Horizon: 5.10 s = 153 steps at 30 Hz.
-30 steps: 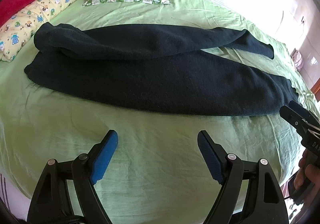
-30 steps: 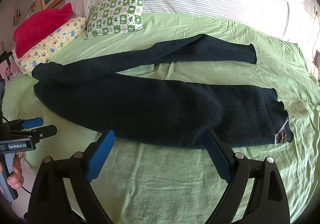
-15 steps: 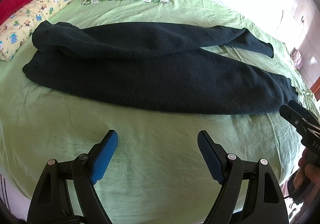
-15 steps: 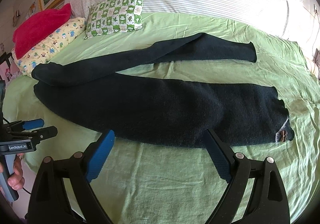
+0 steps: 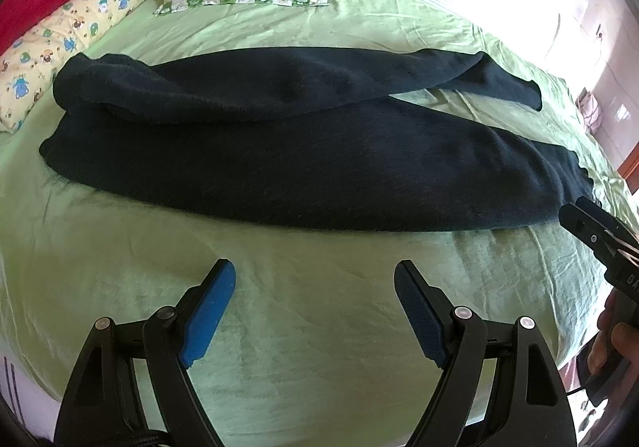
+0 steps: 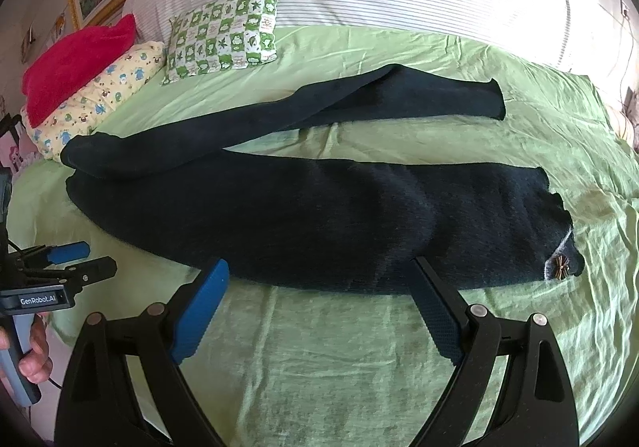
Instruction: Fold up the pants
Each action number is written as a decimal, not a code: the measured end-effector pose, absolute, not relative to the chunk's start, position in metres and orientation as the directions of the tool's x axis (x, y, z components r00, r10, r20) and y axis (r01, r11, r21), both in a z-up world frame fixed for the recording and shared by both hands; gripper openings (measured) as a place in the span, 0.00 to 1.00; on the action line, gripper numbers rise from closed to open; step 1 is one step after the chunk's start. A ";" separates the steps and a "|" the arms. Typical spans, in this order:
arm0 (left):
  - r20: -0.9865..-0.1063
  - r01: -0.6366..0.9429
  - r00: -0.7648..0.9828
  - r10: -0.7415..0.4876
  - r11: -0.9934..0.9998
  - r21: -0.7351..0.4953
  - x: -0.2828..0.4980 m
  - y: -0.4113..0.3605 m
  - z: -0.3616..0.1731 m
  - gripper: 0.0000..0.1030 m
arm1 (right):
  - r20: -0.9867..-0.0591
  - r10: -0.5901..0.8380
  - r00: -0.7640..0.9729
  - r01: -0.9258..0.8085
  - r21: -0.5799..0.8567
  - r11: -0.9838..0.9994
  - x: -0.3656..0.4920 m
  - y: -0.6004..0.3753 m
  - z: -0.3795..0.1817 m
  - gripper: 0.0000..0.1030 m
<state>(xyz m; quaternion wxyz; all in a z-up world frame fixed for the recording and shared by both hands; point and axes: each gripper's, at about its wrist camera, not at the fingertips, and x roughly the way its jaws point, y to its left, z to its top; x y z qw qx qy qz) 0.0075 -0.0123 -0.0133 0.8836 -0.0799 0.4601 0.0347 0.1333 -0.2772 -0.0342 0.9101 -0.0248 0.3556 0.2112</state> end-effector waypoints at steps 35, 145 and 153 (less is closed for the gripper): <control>-0.813 -0.076 0.580 -0.042 0.991 -0.106 0.022 -0.030 -0.003 0.80 | -0.646 0.372 0.667 -0.382 0.132 0.915 0.139 -0.284 -0.030 0.88; -0.818 0.443 0.474 -0.325 0.891 -0.097 0.087 -0.123 -0.007 0.50 | -0.568 0.474 0.673 -0.141 0.530 0.836 0.178 -0.505 -0.059 0.06; -0.792 0.347 0.495 -0.357 0.917 -0.196 0.069 -0.085 -0.001 0.51 | -0.507 0.482 0.715 -0.181 0.532 0.827 0.150 -0.484 -0.030 0.33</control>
